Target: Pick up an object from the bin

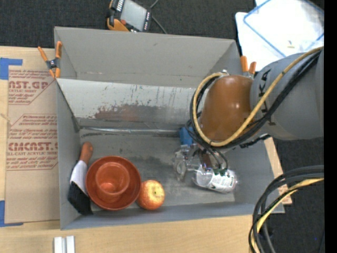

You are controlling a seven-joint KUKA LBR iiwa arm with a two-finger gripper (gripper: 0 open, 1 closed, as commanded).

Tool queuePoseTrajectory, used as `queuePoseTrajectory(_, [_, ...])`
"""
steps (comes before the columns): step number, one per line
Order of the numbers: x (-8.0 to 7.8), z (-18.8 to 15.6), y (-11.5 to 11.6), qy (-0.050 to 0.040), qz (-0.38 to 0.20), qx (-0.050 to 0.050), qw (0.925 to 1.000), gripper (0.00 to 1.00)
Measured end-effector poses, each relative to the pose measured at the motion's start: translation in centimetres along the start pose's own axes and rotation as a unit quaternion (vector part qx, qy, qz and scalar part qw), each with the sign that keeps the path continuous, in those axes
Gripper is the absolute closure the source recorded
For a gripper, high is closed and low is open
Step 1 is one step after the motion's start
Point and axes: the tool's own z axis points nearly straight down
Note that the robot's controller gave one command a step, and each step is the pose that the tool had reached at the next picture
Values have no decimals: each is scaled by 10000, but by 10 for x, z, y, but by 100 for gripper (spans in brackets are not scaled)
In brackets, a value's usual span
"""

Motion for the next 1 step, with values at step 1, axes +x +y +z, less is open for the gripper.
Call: queuePoseTrajectory(1, [-3,53,-12,-5,2248,-8,9744,100])
